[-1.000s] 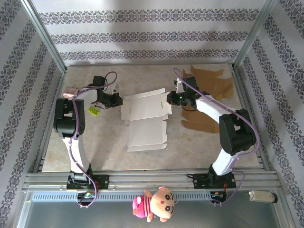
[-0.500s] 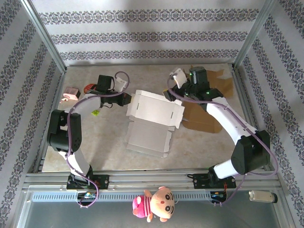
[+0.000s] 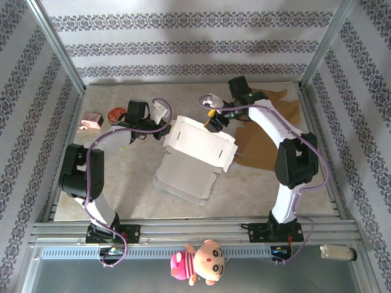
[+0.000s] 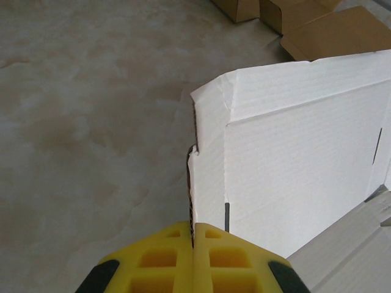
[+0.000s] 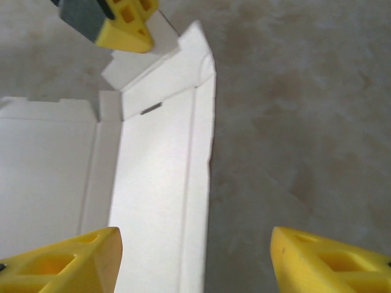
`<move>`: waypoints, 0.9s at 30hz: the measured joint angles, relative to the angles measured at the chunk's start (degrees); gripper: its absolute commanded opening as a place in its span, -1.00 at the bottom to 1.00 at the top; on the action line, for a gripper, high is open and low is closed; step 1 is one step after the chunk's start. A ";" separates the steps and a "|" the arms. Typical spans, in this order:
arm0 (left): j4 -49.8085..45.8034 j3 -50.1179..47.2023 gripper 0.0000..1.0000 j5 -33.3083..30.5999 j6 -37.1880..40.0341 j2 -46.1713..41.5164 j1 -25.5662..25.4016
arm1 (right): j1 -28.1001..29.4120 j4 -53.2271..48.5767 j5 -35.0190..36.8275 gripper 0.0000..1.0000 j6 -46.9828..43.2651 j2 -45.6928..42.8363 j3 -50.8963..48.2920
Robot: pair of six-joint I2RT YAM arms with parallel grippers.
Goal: Fold the paper box
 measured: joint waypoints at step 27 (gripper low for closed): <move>3.39 -0.96 -1.00 -1.79 0.98 -1.29 0.00 | -0.02 -2.91 -0.33 -0.31 3.41 4.68 0.55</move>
